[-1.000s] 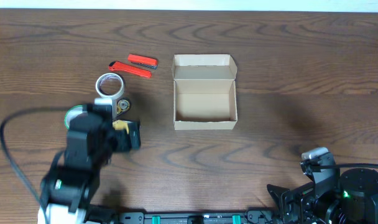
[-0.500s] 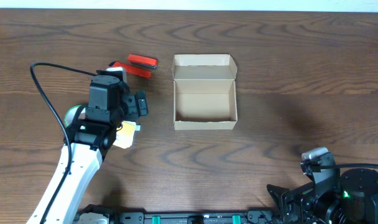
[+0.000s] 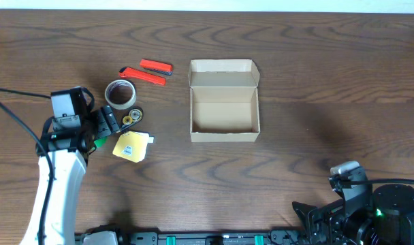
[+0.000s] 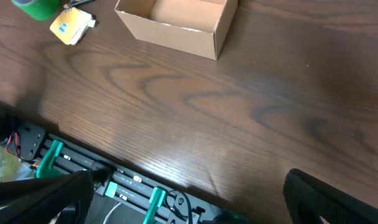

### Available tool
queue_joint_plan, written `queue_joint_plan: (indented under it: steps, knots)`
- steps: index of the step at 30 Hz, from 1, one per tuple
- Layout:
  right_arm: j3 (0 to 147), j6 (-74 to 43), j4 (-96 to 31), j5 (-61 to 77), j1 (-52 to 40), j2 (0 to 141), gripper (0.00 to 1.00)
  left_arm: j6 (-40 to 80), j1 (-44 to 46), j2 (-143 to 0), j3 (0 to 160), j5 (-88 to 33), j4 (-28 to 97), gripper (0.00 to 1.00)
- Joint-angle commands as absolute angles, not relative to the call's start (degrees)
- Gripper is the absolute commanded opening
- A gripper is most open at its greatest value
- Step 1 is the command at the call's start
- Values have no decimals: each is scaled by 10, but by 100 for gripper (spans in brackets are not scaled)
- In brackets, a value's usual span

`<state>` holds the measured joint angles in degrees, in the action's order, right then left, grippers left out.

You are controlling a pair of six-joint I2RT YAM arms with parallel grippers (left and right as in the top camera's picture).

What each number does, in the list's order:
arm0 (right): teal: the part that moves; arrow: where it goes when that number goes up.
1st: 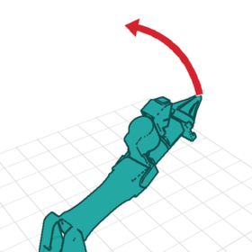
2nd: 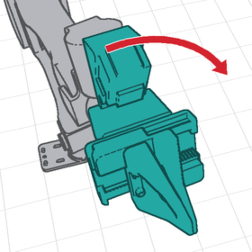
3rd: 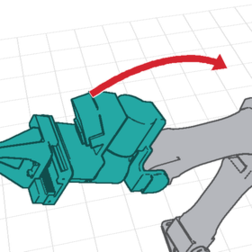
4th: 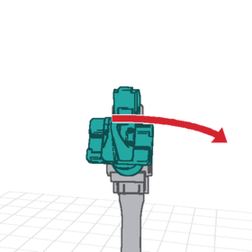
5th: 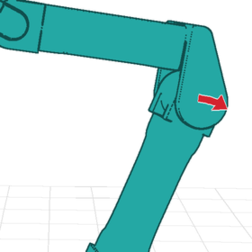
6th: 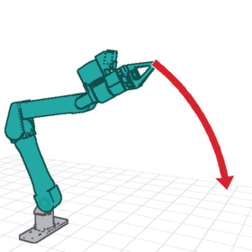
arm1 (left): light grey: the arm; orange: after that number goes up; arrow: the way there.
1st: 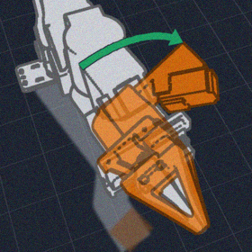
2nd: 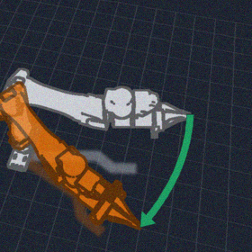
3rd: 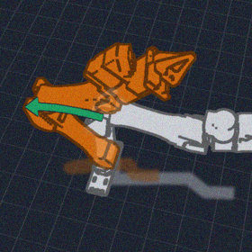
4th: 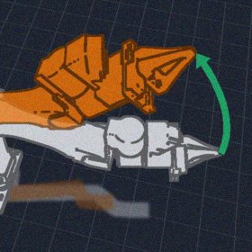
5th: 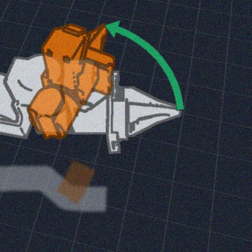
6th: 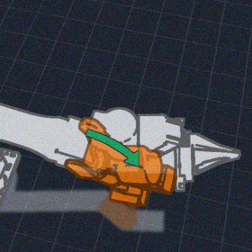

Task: Pack container
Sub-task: 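Grasp the green tape roll with the left gripper, then carry the green tape into the box and release it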

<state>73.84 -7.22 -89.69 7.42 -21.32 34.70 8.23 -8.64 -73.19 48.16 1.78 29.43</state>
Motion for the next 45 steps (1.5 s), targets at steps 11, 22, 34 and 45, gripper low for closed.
queue_joint_plan:
  steps: [11,22,34,45]
  knots:
    - [738,-79,-896,69,-220,345,99,47,-90,-875,492,29,247,82]
    - [738,-79,-896,69,-220,345,99,47,-90,-926,493,40,224,46]
    - [738,-79,-896,69,-219,345,99,47,-58,-920,700,47,367,6]
    - [738,-79,-896,69,-220,345,99,-88,173,-920,827,-152,366,6]
